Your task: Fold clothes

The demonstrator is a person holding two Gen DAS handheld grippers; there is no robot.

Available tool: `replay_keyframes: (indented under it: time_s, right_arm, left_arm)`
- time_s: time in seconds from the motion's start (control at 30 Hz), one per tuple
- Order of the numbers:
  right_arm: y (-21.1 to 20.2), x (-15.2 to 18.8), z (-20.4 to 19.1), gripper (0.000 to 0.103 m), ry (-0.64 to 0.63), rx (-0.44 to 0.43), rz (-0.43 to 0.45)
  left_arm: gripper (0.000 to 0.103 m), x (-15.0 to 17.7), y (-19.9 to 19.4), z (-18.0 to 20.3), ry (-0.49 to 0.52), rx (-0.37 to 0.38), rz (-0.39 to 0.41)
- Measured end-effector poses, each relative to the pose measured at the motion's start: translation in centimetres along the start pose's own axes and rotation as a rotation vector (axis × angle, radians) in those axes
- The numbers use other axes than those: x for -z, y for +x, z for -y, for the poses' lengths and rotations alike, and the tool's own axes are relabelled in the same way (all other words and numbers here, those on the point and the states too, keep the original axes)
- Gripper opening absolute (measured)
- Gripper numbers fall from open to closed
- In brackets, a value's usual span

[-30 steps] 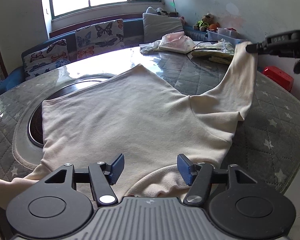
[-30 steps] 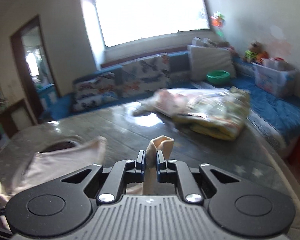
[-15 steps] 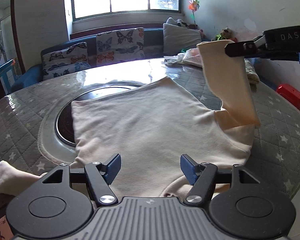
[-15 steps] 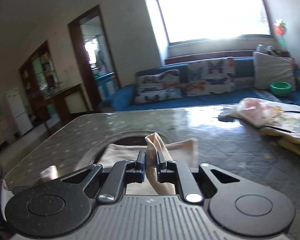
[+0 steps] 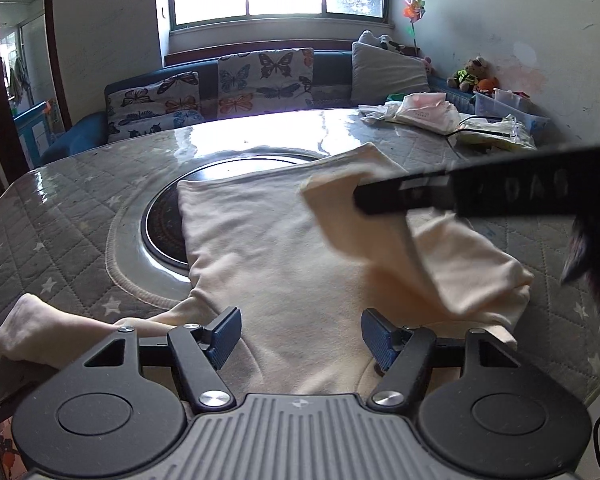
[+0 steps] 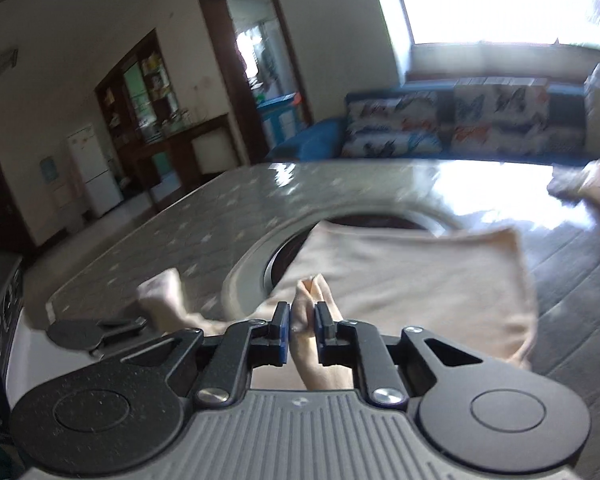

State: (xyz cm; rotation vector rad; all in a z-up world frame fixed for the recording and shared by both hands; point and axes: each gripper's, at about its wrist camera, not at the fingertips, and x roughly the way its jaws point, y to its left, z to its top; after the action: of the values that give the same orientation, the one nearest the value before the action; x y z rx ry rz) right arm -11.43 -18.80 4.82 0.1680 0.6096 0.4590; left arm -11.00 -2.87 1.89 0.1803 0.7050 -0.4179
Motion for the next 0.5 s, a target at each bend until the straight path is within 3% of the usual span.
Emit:
replay_keyframes:
  time_s: [0.2, 0.33, 0.5]
  right_arm:
    - [-1.0, 0.8, -0.5, 0.021, -0.056, -0.016, -0.002]
    - [-4.0, 1.4, 1.8, 0.035, -0.068, 0.105, 0.002]
    - [-6.6, 3.9, 5.6, 0.042, -0.067, 0.293, -0.057]
  left_arm:
    - [0.07, 0.0, 0.3, 0.4, 0.013, 0.003, -0.01]
    - [0.069, -0.4, 0.4, 0.4, 0.017, 0.017, 0.0]
    - [0.06, -0.7, 1.0, 0.4, 0.018, 0.03, -0.002]
